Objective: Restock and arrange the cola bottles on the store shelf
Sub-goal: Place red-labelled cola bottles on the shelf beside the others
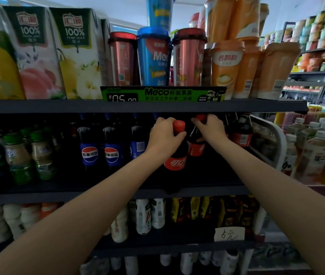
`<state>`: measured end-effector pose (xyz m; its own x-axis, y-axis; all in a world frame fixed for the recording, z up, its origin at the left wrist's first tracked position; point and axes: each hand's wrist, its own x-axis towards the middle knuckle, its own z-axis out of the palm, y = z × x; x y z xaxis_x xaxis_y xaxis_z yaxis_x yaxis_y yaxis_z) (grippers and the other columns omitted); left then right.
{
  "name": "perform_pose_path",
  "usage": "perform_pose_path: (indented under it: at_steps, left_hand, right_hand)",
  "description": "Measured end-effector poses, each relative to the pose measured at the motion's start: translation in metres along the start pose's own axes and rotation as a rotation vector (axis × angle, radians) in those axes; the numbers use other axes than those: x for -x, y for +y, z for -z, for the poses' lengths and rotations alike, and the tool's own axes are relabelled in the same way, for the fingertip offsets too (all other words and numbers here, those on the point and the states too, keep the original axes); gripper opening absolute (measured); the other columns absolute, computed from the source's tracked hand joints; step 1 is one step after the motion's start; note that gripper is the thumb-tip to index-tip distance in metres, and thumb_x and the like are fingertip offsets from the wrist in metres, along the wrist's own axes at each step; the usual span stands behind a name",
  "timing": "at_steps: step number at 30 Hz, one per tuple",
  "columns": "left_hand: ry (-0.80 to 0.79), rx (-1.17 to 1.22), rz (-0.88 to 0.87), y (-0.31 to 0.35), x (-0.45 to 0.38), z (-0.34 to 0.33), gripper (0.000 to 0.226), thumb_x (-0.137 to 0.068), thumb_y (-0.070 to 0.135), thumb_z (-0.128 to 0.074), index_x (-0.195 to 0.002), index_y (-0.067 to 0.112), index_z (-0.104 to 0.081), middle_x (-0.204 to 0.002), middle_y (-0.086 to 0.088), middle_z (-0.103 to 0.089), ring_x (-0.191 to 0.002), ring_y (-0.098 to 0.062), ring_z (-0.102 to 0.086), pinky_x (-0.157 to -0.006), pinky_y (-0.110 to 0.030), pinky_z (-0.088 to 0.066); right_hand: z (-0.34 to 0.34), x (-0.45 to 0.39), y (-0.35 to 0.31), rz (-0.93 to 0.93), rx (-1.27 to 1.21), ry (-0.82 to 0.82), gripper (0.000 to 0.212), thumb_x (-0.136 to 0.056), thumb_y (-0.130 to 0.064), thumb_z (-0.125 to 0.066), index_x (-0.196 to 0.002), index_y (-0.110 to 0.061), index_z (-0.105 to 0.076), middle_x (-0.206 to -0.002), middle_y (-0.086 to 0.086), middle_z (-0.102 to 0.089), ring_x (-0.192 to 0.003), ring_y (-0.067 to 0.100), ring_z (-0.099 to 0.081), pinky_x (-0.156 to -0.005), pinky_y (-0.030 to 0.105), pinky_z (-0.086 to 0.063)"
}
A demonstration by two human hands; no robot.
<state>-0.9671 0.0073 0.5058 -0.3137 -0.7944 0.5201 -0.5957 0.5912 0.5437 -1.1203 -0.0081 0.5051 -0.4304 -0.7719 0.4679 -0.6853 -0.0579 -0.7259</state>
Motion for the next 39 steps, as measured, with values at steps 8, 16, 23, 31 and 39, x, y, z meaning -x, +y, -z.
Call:
perform_pose_path:
  at_steps: [8, 16, 23, 31, 39]
  left_hand:
    - [-0.101, 0.377, 0.069, -0.012, 0.007, -0.010, 0.032, -0.097, 0.024, -0.044, -0.126, 0.012, -0.037, -0.089, 0.002, -0.050, -0.080, -0.011, -0.050, -0.065, -0.024, -0.039]
    - [-0.007, 0.466, 0.167, -0.011, -0.012, -0.030, 0.030, -0.097, 0.026, -0.043, -0.120, 0.007, -0.043, -0.113, -0.011, -0.057, -0.105, -0.023, -0.052, -0.082, -0.026, -0.036]
    - [0.035, 0.475, 0.211, -0.014, -0.032, -0.036, 0.032, -0.096, 0.026, -0.047, -0.123, 0.009, -0.046, -0.120, -0.010, -0.058, -0.114, -0.024, -0.052, -0.091, -0.030, -0.039]
    - [0.024, 0.541, 0.207, -0.013, -0.042, -0.041, 0.029, -0.095, 0.023, -0.050, -0.119, 0.008, -0.050, -0.106, -0.004, -0.057, -0.106, -0.020, -0.053, -0.093, -0.032, -0.042]
    - [-0.011, 0.558, 0.207, -0.014, -0.053, -0.048, 0.031, -0.095, 0.023, -0.049, -0.121, 0.005, -0.048, -0.109, -0.008, -0.059, -0.104, -0.020, -0.054, -0.088, -0.028, -0.040]
  right_hand:
    - [-0.024, -0.024, 0.018, -0.200, -0.046, -0.244, 0.075, -0.075, -0.027, -0.077, -0.139, -0.018, -0.038, -0.135, 0.008, -0.050, -0.123, 0.030, -0.050, -0.087, 0.046, -0.054]
    - [-0.031, -0.041, 0.023, -0.100, 0.214, -0.189, 0.066, -0.078, -0.035, -0.074, -0.132, -0.008, -0.048, -0.131, 0.015, -0.056, -0.119, 0.032, -0.055, -0.092, 0.036, -0.049]
    - [-0.030, -0.039, 0.025, -0.124, 0.086, -0.351, 0.066, -0.085, -0.032, -0.066, -0.140, -0.016, -0.034, -0.137, 0.011, -0.049, -0.121, 0.032, -0.052, -0.091, 0.046, -0.052]
    - [-0.037, -0.032, 0.038, -0.193, 0.053, -0.176, 0.089, -0.077, -0.027, -0.074, -0.144, -0.011, -0.019, -0.135, 0.019, -0.046, -0.113, 0.040, -0.056, -0.079, 0.047, -0.056]
    - [-0.050, -0.028, 0.041, -0.149, 0.127, -0.123, 0.080, -0.091, -0.021, -0.056, -0.148, -0.005, -0.002, -0.147, 0.025, -0.026, -0.128, 0.043, -0.040, -0.100, 0.044, -0.039]
